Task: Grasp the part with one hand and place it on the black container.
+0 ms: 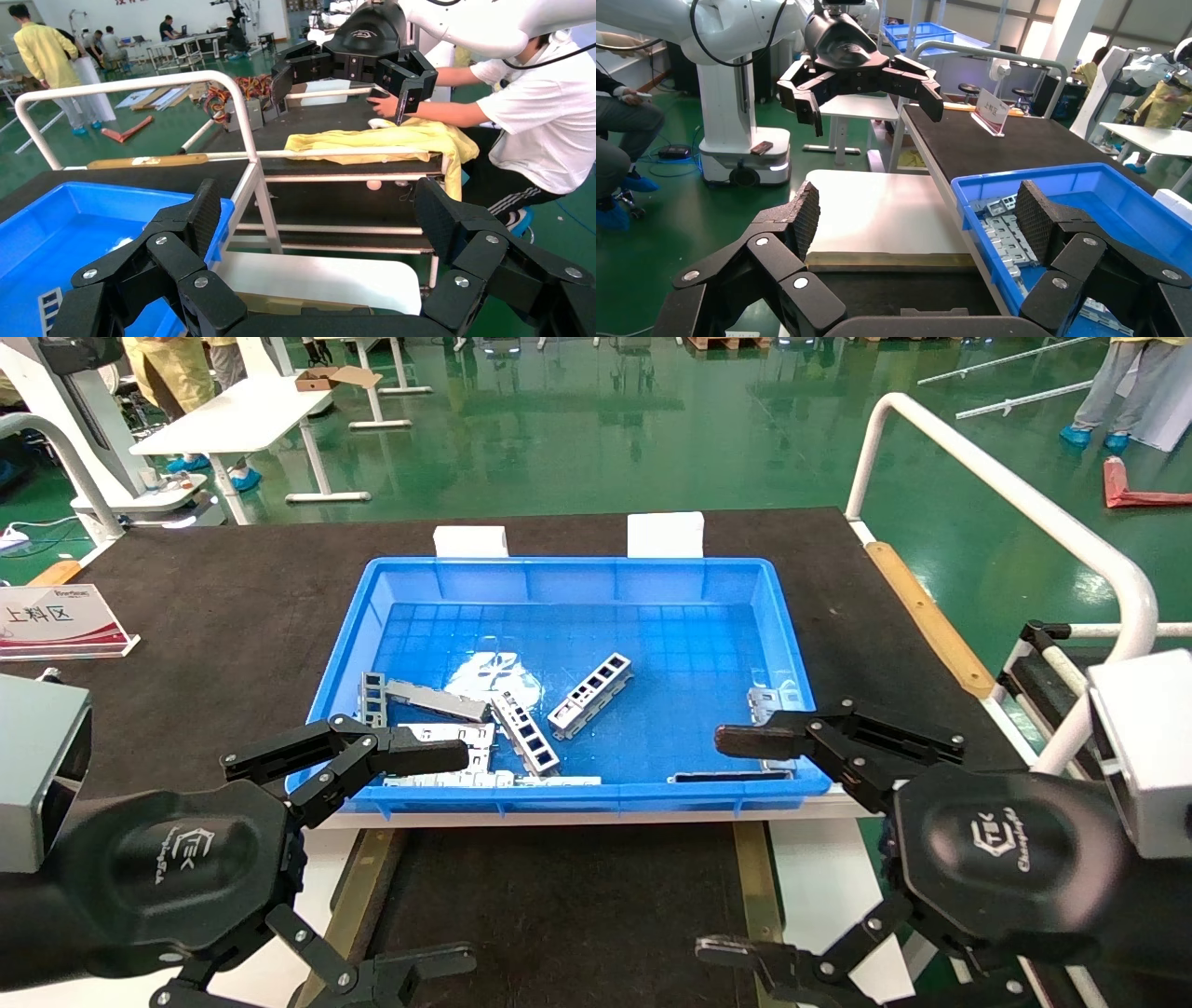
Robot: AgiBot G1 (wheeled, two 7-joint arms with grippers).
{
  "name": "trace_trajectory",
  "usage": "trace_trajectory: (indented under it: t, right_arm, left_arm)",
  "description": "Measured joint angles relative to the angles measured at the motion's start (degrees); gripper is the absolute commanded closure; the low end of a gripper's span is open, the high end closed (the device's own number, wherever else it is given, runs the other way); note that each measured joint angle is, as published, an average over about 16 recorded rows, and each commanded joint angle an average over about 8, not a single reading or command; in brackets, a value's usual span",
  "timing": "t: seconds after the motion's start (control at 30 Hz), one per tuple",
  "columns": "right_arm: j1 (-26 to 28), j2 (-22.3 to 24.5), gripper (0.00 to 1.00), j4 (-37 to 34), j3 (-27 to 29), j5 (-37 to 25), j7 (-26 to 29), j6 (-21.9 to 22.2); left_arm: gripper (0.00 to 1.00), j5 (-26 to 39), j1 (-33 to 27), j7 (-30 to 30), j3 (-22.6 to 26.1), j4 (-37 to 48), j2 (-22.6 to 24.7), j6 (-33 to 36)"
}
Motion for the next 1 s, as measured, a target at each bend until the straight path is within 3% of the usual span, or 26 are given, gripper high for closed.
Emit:
trace_trajectory:
  t: [1.0]
  right_arm:
    - [0.00,0.00,0.00,0.00,0.00,0.00,0.00,0.00]
  left_arm:
    - [0.00,0.00,0.00,0.00,0.00,0.00,0.00,0.00]
